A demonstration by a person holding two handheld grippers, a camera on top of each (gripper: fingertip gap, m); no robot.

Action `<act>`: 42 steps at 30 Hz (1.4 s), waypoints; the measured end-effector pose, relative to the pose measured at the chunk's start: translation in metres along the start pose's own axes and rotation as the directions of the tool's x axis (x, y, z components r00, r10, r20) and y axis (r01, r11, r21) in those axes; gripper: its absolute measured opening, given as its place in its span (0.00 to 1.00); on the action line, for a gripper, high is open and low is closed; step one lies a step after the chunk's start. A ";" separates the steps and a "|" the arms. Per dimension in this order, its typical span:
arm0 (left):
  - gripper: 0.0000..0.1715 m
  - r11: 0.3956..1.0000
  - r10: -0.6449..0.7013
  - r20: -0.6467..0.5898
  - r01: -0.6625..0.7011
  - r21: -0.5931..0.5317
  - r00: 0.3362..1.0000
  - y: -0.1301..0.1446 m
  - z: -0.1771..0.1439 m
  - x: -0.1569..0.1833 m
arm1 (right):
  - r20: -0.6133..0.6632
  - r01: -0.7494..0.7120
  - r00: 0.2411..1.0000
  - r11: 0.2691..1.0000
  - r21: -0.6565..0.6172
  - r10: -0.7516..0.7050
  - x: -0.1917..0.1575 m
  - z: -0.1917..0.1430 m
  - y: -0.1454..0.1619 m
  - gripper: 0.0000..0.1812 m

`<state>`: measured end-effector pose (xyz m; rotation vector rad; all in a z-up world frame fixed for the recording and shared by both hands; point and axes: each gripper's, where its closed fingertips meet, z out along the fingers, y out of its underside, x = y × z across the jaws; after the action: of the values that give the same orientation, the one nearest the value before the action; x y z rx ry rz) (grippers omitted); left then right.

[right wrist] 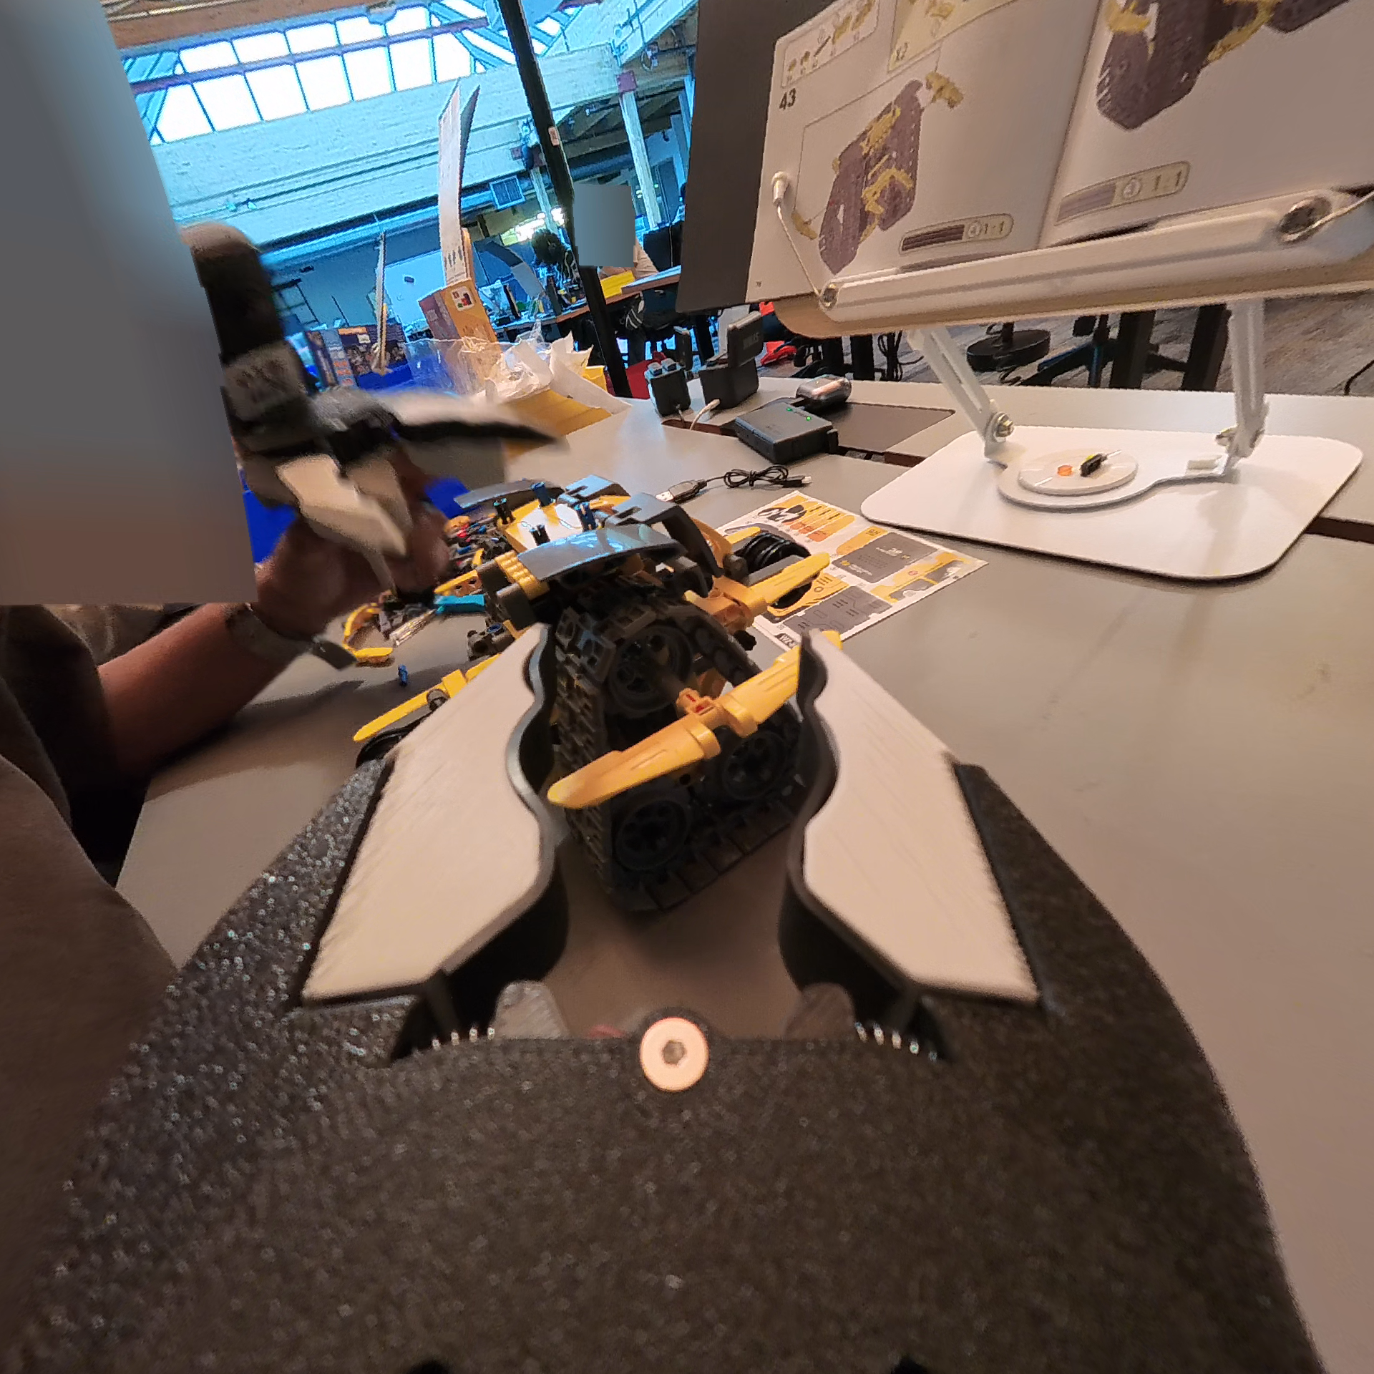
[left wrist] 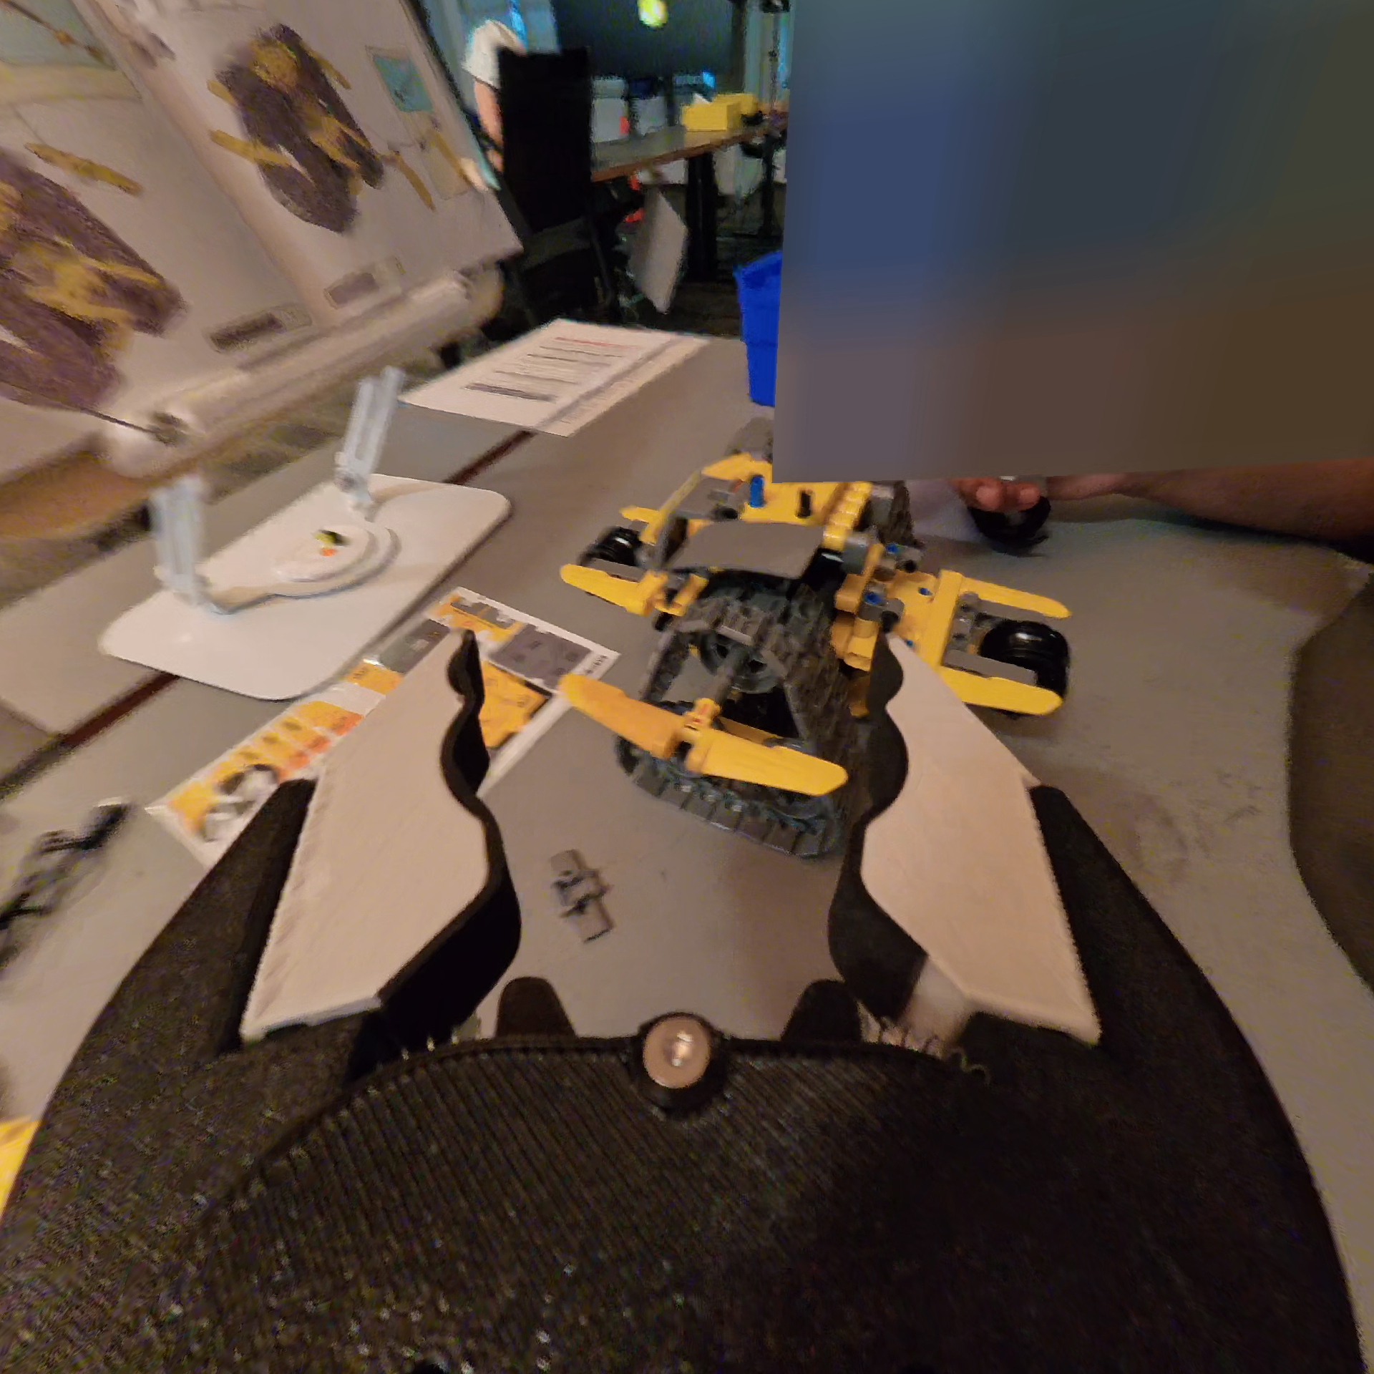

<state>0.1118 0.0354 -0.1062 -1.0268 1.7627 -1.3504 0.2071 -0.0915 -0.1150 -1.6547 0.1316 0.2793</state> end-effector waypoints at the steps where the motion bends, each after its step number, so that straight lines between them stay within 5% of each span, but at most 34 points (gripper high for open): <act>1: 0.57 0.999 0.019 0.051 -0.020 0.026 0.999 -0.010 -0.011 -0.009 | -0.002 0.002 1.000 1.000 0.003 -0.002 0.000 0.000 -0.001 0.35; 4: 0.47 0.988 0.040 0.284 -0.081 0.135 0.958 -0.044 -0.062 -0.047 | 0.001 0.002 1.000 1.000 0.016 -0.002 -0.002 -0.002 -0.005 0.35; 7: 0.21 0.964 -0.043 0.619 -0.129 0.231 0.784 -0.070 -0.140 -0.095 | -0.007 0.011 1.000 1.000 0.026 -0.011 0.000 -0.003 -0.007 0.35; 13: 0.08 0.937 -0.264 0.650 0.029 0.349 0.712 -0.065 -0.204 -0.121 | -0.041 0.004 0.999 1.000 0.008 -0.003 0.011 -0.003 -0.001 0.35; 22: 0.15 0.880 -0.439 0.492 0.249 0.404 0.752 -0.035 -0.206 -0.135 | -0.066 -0.033 0.997 0.999 0.007 0.033 0.021 -0.001 0.004 0.34; 42: 0.23 0.927 -0.367 0.549 0.243 0.287 0.751 -0.017 -0.187 -0.140 | -0.084 -0.001 0.996 1.000 -0.025 -0.001 0.019 0.001 0.008 0.33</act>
<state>0.0156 0.2384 -0.0390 -1.4781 0.9933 -1.1762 0.2229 -0.0903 -0.1279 -1.6917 0.1921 0.2118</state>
